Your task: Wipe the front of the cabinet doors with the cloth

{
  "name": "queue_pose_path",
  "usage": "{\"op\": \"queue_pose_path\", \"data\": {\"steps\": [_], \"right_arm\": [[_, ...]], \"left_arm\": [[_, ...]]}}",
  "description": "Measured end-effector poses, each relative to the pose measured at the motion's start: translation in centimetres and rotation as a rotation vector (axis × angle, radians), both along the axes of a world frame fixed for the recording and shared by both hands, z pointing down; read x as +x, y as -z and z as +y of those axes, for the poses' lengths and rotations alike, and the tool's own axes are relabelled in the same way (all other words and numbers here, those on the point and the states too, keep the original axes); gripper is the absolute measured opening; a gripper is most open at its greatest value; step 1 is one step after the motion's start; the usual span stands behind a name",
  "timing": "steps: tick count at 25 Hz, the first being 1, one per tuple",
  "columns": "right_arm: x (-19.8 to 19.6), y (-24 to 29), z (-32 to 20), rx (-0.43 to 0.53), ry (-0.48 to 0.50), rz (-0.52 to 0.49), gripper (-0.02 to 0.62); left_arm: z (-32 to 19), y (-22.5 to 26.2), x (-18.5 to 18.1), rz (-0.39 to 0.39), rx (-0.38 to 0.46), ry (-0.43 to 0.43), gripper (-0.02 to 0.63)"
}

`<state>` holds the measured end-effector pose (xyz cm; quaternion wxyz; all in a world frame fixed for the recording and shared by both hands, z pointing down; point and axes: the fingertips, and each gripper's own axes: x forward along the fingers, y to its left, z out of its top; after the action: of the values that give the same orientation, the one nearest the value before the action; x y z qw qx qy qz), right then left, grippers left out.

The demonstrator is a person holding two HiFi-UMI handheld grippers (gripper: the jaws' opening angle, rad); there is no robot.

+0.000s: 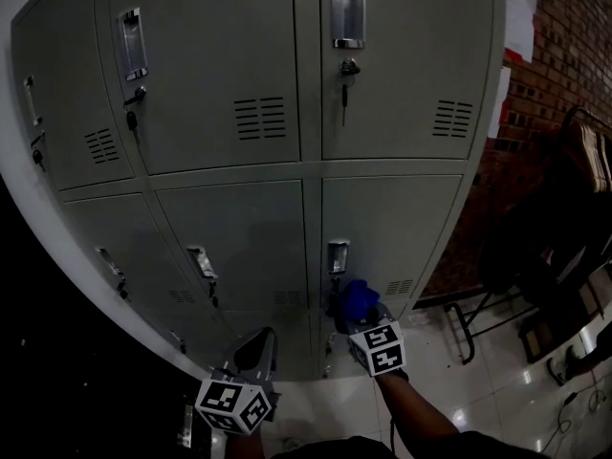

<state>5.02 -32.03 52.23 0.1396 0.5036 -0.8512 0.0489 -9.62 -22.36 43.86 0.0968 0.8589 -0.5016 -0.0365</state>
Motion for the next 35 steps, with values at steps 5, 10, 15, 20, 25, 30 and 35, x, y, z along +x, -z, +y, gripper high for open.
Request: {"op": "queue_pose_path", "data": {"steps": [5, 10, 15, 20, 25, 30, 35], "right_arm": [[2.6, 3.7, 5.0, 0.071, -0.028, -0.071, 0.083], [3.6, 7.8, 9.1, 0.179, -0.047, -0.038, 0.083], [4.6, 10.5, 10.3, 0.272, -0.089, -0.011, 0.081], [5.3, 9.8, 10.4, 0.253, -0.113, -0.016, 0.081], [4.9, 8.2, 10.9, 0.218, -0.106, -0.014, 0.081], [5.0, 7.6, 11.1, 0.221, -0.112, 0.02, 0.081], [5.0, 7.3, 11.2, 0.228, -0.112, 0.04, 0.083]], "left_arm": [[-0.2, 0.2, 1.4, -0.041, 0.014, -0.023, 0.011], [-0.5, 0.5, 1.8, -0.089, 0.031, 0.0, 0.011], [-0.2, 1.7, 3.1, -0.071, 0.05, -0.025, 0.011], [0.6, 2.4, 3.2, -0.087, 0.075, -0.018, 0.011], [1.1, 1.3, 2.8, -0.097, 0.077, -0.014, 0.011], [1.4, 2.1, 2.9, -0.107, 0.083, -0.004, 0.011], [1.4, 1.8, 2.6, -0.113, 0.082, 0.007, 0.011]]}}
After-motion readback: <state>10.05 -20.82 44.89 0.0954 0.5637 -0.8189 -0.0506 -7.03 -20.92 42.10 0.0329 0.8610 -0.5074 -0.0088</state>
